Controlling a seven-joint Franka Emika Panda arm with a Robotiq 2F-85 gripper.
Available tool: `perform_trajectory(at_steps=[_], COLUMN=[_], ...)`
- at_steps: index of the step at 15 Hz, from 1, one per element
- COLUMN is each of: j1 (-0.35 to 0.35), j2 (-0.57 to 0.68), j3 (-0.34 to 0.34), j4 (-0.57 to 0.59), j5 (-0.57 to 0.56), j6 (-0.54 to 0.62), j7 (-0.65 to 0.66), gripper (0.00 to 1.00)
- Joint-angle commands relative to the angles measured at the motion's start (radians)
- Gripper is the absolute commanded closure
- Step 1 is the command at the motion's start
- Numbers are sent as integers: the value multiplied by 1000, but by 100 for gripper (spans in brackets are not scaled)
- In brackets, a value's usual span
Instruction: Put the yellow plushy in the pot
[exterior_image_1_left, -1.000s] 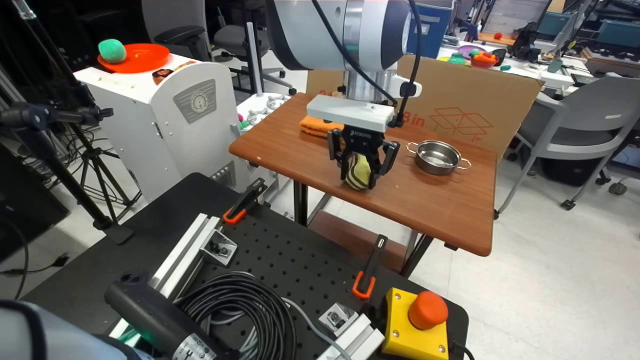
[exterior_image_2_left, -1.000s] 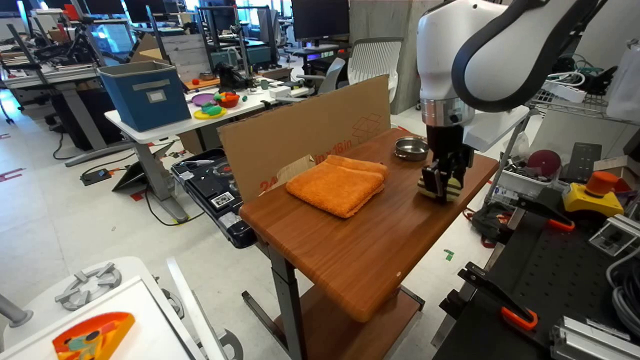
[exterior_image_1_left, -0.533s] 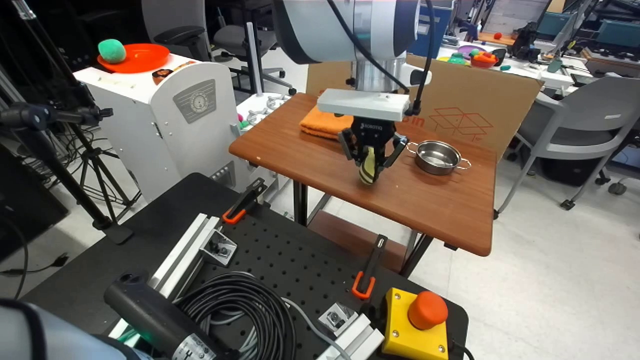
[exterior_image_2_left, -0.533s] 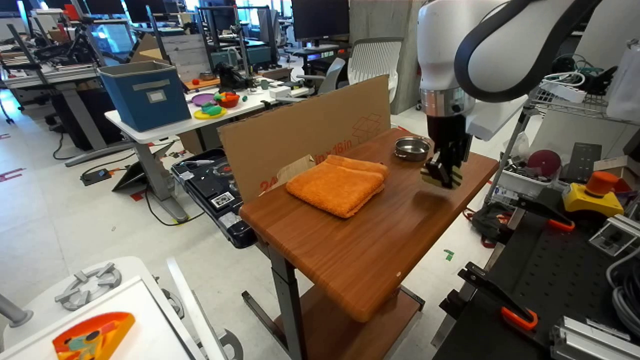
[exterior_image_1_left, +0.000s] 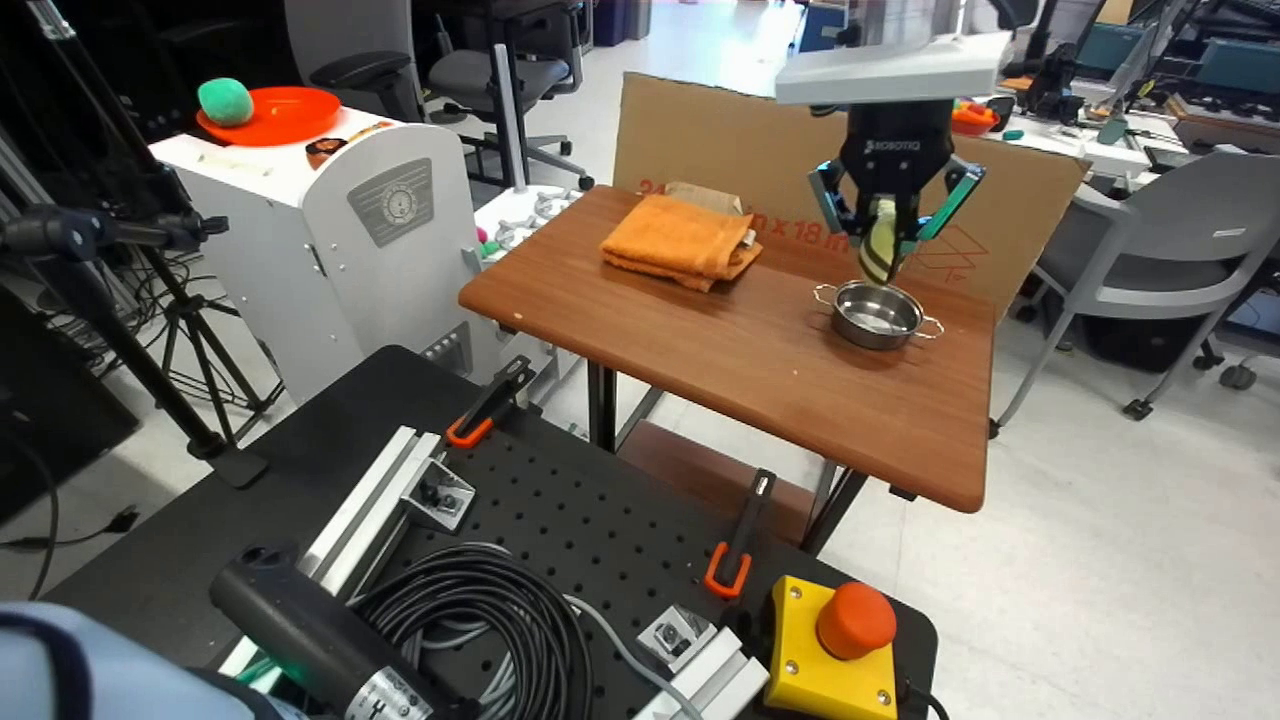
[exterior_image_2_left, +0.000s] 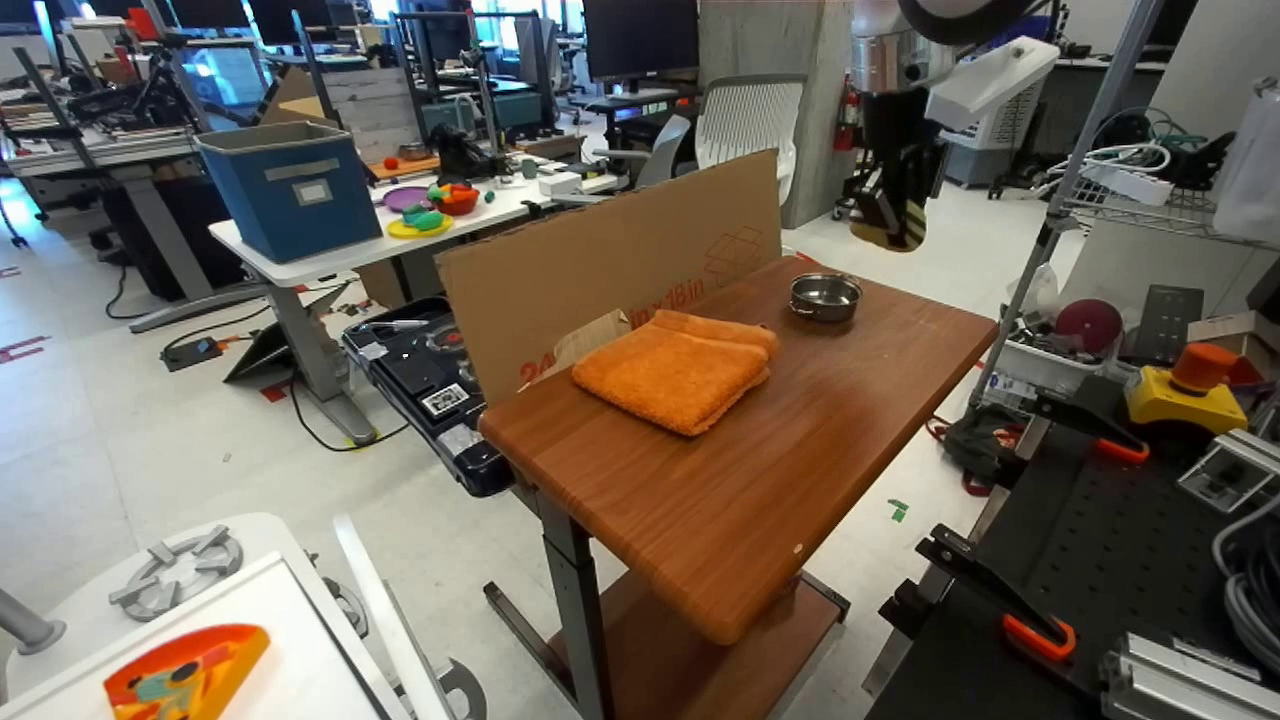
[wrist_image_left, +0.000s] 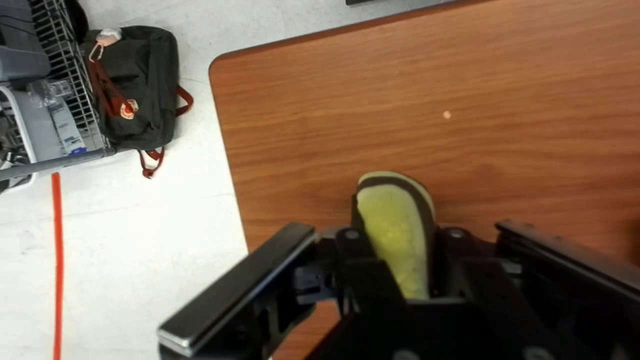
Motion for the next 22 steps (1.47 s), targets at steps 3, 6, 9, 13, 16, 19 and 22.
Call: perform_trajectory(at_steps=[3,6,9,13,16,19,22], j1=[-25,-16,-13,-19,-11,-5,-1], j2=[224,369,466,450,394,347,275], j3=[-7,-22,-23,4,14,17,17], j4=[272,407,502,500,441,399,337], j5=[-4,0,11,21,7,-3,-9], j6=[-93,-135,-178,-219,-207,-217,-228], j7=[43,94,99,26,-32,-76,-96], gripper=[95,95,95,95,54,34,11])
